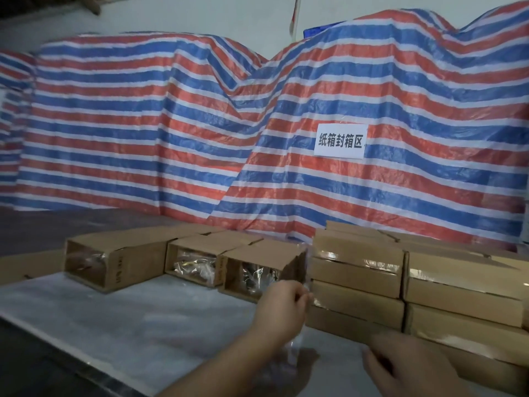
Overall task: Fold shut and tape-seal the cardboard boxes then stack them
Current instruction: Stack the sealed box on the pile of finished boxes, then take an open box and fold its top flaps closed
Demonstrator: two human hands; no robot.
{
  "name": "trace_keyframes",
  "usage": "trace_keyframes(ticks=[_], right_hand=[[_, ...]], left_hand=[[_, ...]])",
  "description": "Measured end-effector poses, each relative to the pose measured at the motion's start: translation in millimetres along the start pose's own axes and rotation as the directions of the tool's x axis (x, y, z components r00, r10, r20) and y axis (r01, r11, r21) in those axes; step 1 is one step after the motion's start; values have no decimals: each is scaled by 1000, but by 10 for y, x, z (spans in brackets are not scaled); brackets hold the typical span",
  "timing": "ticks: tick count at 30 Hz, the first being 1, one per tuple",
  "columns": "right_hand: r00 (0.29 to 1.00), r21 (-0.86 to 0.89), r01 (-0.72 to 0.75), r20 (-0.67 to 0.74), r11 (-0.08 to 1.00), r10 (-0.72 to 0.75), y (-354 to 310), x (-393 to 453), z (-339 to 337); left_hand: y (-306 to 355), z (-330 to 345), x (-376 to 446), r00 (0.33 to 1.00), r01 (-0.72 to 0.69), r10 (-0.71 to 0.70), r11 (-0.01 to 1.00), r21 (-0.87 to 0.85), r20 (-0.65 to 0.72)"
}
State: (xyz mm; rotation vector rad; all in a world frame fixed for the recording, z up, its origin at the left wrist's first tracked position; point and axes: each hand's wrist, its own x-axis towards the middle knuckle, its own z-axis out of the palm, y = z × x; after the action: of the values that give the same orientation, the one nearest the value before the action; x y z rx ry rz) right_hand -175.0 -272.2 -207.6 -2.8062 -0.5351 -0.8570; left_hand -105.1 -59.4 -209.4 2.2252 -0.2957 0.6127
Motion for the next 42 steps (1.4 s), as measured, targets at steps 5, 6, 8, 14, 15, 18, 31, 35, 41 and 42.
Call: trace_keyframes(ticks=[5, 6, 8, 14, 15, 18, 31, 35, 41, 42], right_hand=[[980, 95, 193, -61, 977, -188, -523, 669, 111], [973, 109, 226, -62, 968, -220, -648, 802, 169], [954, 129, 301, -49, 945, -297, -890, 1054, 325], [907, 140, 421, -29, 896, -421, -1581, 1653, 814], [907, 156, 417, -12, 895, -421, -1680, 1716, 887], [904, 184, 415, 29, 891, -427, -1905, 1850, 1087], [899, 186, 362, 187, 913, -395, -2171, 2061, 1487], [906, 210, 336, 196, 918, -376, -2233, 2088, 1376], [951, 553, 130, 166, 823, -262, -2435, 2079, 999], [951, 635, 54, 203, 771, -234, -2463, 2074, 925]], left_hand=[[-421, -803, 259, 1000, 22, -13, 936, 350, -26], [-564, -973, 293, 998, 58, -41, 921, 384, -53], [-853, -1289, 344, 988, 148, -122, 911, 385, -92], [-1719, -2195, 505, 906, 343, -128, 782, 521, -404], [-1869, -2333, 532, 901, 317, -65, 775, 547, -430], [-2243, -2673, 627, 909, 321, -96, 782, 534, -405], [-2841, -2925, 609, 971, 227, -169, 443, 867, -168], [-2648, -2966, 515, 979, 198, -67, 545, 815, -193], [-1869, -2996, 445, 988, 21, 97, 682, 731, -119], [-1718, -2961, 431, 990, -10, 109, 699, 715, -92]])
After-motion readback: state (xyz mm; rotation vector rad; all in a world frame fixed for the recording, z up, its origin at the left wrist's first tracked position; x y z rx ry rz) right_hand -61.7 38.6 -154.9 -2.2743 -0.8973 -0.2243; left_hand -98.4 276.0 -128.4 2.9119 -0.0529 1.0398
